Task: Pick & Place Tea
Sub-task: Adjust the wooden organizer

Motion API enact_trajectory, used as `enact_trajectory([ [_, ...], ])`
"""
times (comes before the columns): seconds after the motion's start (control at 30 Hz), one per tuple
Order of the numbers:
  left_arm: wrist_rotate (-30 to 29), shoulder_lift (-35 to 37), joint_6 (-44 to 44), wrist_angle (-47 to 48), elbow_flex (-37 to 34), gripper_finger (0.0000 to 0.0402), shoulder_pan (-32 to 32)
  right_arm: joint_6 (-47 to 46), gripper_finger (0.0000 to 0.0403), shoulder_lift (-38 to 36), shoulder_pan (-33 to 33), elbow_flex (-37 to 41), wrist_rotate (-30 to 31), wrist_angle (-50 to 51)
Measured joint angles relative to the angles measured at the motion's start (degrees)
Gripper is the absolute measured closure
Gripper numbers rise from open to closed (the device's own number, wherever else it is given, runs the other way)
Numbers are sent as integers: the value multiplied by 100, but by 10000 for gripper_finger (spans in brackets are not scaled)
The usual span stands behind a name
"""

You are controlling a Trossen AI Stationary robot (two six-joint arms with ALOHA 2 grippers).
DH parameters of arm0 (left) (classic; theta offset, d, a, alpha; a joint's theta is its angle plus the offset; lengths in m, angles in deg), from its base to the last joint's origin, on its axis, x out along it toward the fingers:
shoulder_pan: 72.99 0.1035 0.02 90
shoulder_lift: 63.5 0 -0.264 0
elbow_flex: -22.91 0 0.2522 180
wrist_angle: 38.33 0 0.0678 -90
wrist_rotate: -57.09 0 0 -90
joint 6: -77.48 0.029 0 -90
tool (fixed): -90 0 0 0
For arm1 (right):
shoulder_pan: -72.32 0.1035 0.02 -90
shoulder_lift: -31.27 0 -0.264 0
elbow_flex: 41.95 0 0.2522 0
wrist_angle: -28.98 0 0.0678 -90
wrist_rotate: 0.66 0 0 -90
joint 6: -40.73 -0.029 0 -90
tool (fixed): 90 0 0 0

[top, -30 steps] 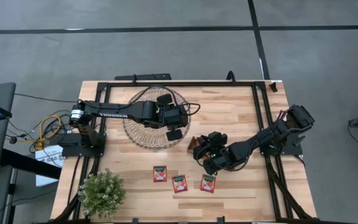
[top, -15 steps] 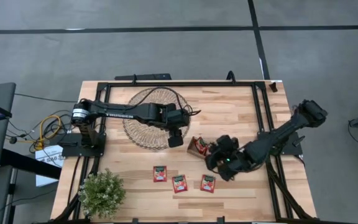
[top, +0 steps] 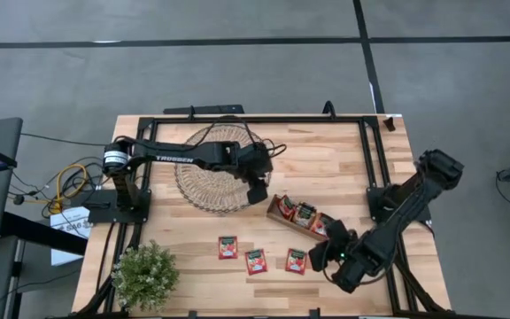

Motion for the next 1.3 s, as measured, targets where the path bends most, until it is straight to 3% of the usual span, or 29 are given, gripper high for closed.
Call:
enact_trajectory([
  [0.37, -113, 0, -25, 55, -2, 242, 135, -445, 402, 43, 567, -2, -776, 84],
  [0.73, -358, 4, 176, -486, -2, 242, 117, -268, 403, 49, 243, 252, -775, 148],
  [0.97, -963, 4, 380, -335, -2, 242, 145, -141, 403, 49, 99, 258, -821, 374],
  [1.3, -986, 11, 467, -294, -2, 242, 140, -93, 403, 49, -45, 258, -1066, 784],
])
